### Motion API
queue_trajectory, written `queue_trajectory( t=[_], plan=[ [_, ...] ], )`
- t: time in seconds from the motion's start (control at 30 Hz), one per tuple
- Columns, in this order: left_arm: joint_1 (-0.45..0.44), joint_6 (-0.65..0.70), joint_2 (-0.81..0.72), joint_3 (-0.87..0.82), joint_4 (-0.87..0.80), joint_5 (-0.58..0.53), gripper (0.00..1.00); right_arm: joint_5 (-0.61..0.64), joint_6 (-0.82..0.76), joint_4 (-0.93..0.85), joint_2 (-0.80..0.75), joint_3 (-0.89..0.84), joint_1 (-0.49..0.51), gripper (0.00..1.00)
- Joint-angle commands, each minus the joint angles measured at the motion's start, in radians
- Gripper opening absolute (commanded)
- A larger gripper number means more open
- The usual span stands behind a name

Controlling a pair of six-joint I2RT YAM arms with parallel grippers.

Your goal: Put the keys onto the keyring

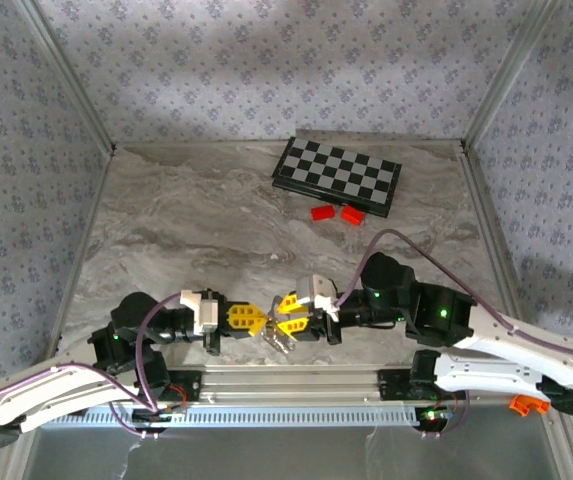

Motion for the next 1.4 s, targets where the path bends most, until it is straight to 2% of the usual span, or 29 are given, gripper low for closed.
queue_trajectory(
  t=[0.0,0.63,0.93,1.17,1.3,1.37],
  plan=[
    [-0.001,-0.021,-0.005,0.014,0.086,0.015,0.0,0.009,0.003,0.025,-0.005,-0.007,0.001,0.31],
    [-0.001,-0.028,0.006,0.015,0.095,0.023,0.0,-0.026,0.008,0.096,0.035,0.0,0.001,0.34],
    [-0.002,-0.028,0.018,0.018,0.1,0.022,0.0,-0.038,0.011,0.116,0.046,-0.008,0.002,0.22],
    [-0.001,-0.025,0.027,0.023,0.088,0.013,0.0,-0.038,0.011,0.124,0.041,-0.02,0.002,0.0],
    [-0.002,-0.007,0.034,0.055,0.004,-0.06,0.0,-0.003,0.008,0.107,0.037,-0.025,0.0,0.0],
    [-0.001,0.009,0.034,0.078,-0.065,-0.111,0.08,0.037,-0.006,0.058,0.038,-0.007,0.001,0.0]
  ],
)
